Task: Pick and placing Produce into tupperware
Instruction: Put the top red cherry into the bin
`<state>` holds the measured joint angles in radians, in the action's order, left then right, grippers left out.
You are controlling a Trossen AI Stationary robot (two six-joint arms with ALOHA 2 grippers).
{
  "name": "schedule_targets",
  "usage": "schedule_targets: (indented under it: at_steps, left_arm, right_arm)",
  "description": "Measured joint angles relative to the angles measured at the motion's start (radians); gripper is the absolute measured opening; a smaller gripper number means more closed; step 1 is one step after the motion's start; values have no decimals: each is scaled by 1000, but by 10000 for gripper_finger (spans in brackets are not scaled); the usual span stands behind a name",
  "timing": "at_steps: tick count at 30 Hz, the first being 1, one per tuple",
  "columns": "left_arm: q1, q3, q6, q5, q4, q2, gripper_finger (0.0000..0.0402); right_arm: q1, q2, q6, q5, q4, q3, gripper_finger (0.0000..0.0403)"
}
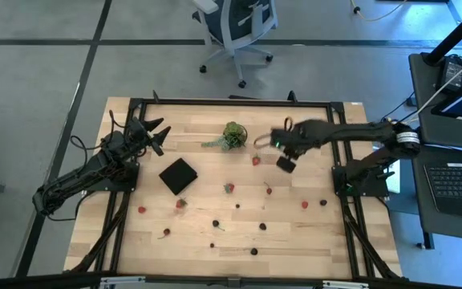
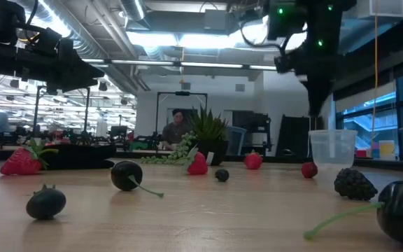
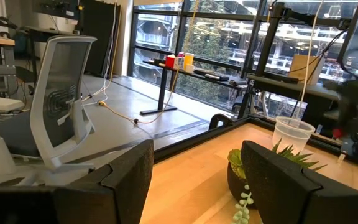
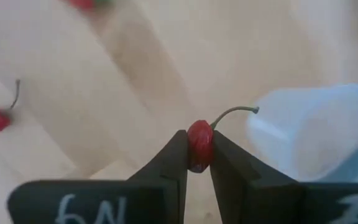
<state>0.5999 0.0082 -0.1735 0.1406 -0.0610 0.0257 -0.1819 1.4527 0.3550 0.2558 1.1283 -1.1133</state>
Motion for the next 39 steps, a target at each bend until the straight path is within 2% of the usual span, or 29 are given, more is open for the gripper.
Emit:
schedule_targets:
  at_steps: [9, 16, 22, 31, 39]
  left_arm:
    - [0, 0, 0, 0, 0, 0, 236]
    - [0, 0, 1, 10, 0, 0, 236]
    - [0, 0, 1, 11, 0, 0, 236]
    - [0, 0, 1, 11, 0, 0, 236]
    - [0, 0, 0, 11, 0, 0, 236]
  right_arm:
    - [-306, -221, -41, -1, 27, 47, 59]
    - [-421, -203, -102, -3, -99, 71, 59]
    - [-478, -115, -126, -3, -79, 72, 59]
    - [-483, -30, -148, -6, -99, 80, 59]
    - [-500, -86, -147, -14, -206, 255, 59]
